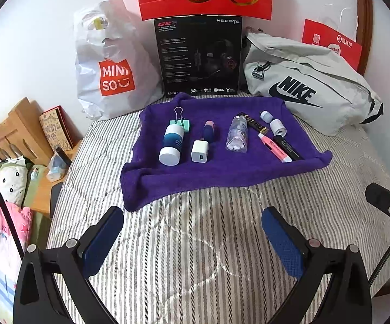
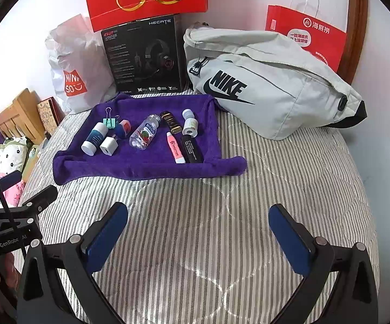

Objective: Organize rigid objects

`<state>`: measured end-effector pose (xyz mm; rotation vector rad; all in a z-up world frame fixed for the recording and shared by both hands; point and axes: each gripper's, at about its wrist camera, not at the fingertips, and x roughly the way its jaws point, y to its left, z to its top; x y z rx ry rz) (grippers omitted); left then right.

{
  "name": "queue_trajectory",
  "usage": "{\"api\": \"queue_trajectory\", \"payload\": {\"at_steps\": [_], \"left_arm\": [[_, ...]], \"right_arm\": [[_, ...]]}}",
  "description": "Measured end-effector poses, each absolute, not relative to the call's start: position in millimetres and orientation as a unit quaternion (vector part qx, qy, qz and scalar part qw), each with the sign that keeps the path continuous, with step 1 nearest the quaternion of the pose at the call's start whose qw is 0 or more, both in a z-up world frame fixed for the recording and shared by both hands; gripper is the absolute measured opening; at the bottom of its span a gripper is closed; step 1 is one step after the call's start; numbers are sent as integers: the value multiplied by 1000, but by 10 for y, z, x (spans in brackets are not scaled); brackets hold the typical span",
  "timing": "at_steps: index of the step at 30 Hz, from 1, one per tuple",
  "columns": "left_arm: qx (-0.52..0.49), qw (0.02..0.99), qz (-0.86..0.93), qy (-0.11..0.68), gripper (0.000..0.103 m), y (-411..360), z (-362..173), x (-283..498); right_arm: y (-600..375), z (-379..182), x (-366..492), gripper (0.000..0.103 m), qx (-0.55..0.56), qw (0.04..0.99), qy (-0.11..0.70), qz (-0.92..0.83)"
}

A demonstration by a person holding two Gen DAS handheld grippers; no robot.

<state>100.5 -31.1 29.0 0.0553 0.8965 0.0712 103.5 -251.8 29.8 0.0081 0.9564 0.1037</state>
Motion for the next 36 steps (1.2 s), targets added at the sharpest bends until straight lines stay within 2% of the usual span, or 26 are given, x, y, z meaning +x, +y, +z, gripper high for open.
{"api": "queue_trajectory", "payload": {"at_steps": [36], "left_arm": [[-3,900,30,435,103,-266,349,837]], "right_arm": [[-2543,388,857,102,13,891,451,44]]}}
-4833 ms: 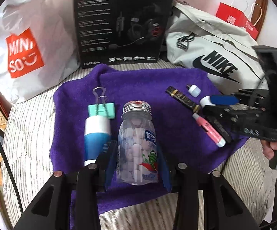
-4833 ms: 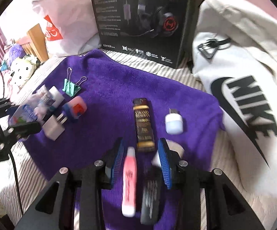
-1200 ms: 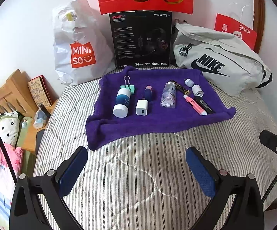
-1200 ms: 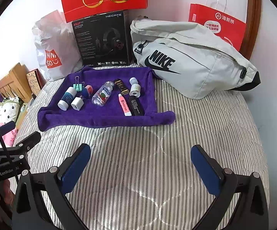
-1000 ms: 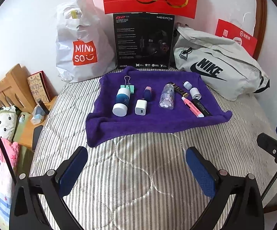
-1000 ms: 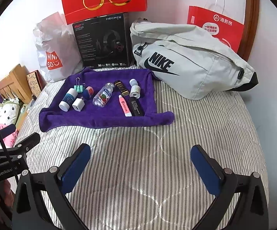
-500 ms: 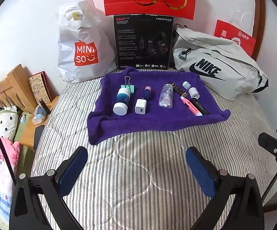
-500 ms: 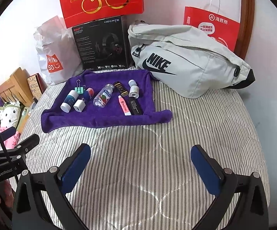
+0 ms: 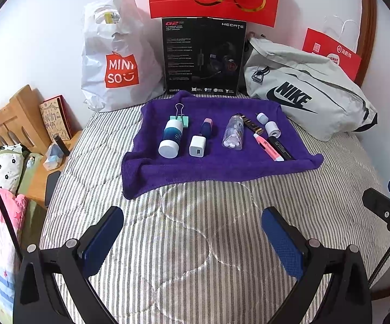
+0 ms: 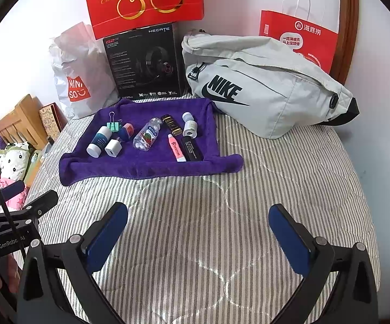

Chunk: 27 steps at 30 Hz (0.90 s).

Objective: Organize rigid objects

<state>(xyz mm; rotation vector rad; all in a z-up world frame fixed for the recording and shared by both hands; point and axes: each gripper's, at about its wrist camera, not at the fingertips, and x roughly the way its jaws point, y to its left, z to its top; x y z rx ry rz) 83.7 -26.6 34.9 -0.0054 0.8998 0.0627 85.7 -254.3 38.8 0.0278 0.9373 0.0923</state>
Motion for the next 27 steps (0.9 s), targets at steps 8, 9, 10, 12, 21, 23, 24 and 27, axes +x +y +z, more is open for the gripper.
{"api": "queue_trajectory", "payload": {"at_steps": [8,9,10,12,21,23,24,27], "left_arm": [[-3,900,30,434,103,-262,346,835],[-3,900,30,434,103,-264,346,835],[-3,900,31,434,103,-267,344,833],[-2,900,30,434,103,-272,344,831],[0,900,27,434,103,-283,344,828],[0,900,26,434,103,-284,343,828],[0,900,27,434,103,-287,343,828],[1,900,25,435,103,-283,343,832]], "right_arm": [[-2544,390,852,102,13,891,451,44],[-2543,390,851,102,13,891,451,45],[-2541,389,852,102,13,891,451,46],[-2542,394,852,102,12,891,451,46],[-2552,390,842,102,14,891,452,44],[-2558,384,841,102,15,890,453,43],[-2557,381,840,102,14,890,453,43],[-2555,376,840,102,13,890,453,41]]}}
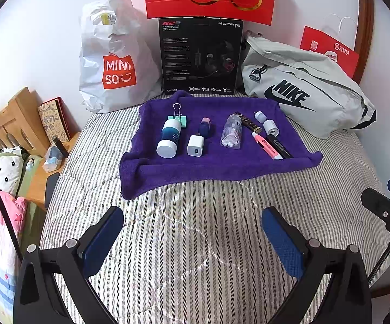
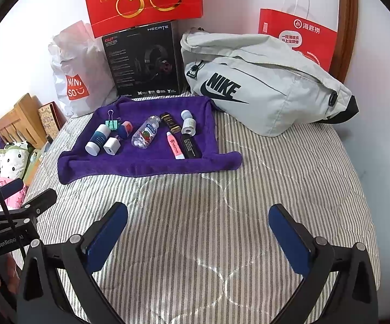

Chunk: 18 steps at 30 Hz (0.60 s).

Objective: Organize rigid objects

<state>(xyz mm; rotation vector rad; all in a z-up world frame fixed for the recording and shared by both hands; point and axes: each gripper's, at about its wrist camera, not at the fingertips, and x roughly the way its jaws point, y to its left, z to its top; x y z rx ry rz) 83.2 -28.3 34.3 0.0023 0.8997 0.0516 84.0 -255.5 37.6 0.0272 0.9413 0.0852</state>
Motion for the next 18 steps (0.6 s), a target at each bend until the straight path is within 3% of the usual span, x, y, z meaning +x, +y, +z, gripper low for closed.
{"api": "queue_trajectory", "payload": {"at_steps": [18], "left_arm": [[0,900,21,435,103,-266,349,845]], "right_arm": [[-2558,364,839,102,13,890,453,39]]}}
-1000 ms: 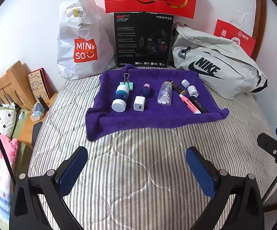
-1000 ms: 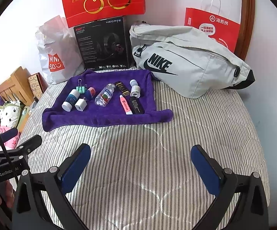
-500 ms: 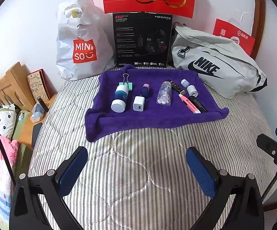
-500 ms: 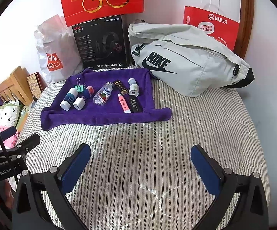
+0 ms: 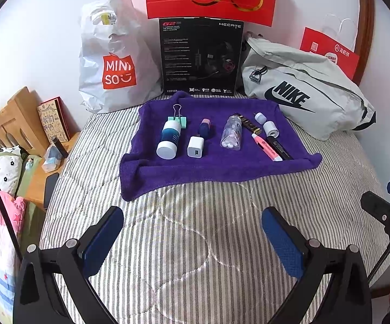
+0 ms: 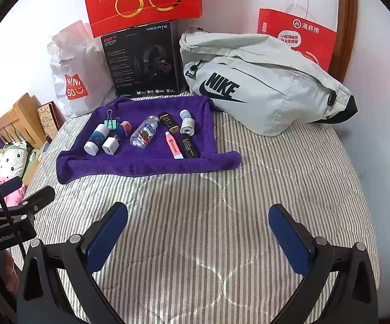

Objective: Organize rigid objects

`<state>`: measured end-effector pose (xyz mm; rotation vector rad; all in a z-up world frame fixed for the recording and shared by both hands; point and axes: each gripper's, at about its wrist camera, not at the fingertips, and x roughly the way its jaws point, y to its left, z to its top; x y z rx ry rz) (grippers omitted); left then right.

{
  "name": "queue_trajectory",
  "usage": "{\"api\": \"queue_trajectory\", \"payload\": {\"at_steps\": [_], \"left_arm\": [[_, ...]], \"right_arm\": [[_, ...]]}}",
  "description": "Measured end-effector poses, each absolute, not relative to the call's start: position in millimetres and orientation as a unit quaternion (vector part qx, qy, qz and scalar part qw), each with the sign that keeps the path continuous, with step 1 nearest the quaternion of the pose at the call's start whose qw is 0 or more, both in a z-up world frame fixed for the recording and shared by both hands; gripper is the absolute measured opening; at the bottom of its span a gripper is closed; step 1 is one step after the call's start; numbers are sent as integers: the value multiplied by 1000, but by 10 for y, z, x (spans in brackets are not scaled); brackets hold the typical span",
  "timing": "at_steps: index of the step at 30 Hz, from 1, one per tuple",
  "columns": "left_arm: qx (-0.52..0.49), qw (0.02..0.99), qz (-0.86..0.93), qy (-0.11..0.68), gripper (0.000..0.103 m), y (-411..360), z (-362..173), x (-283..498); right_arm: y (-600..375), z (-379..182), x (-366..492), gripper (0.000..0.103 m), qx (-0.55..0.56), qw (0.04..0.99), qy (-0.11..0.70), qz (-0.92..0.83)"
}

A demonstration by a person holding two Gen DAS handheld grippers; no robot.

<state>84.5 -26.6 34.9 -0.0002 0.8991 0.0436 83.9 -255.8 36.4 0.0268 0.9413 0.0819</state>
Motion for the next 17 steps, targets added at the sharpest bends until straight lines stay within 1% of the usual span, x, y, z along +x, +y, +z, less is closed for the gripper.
{"api": "queue_trajectory", "payload": {"at_steps": [9,17], "left_arm": [[5,900,24,435,103,-263,322,863],[-5,911,16,412,103,-257,350,850]], "right_arm": [[-2559,355,844,102,13,889,455,38],[-2571,317,856,102,13,888,458,38]]}}
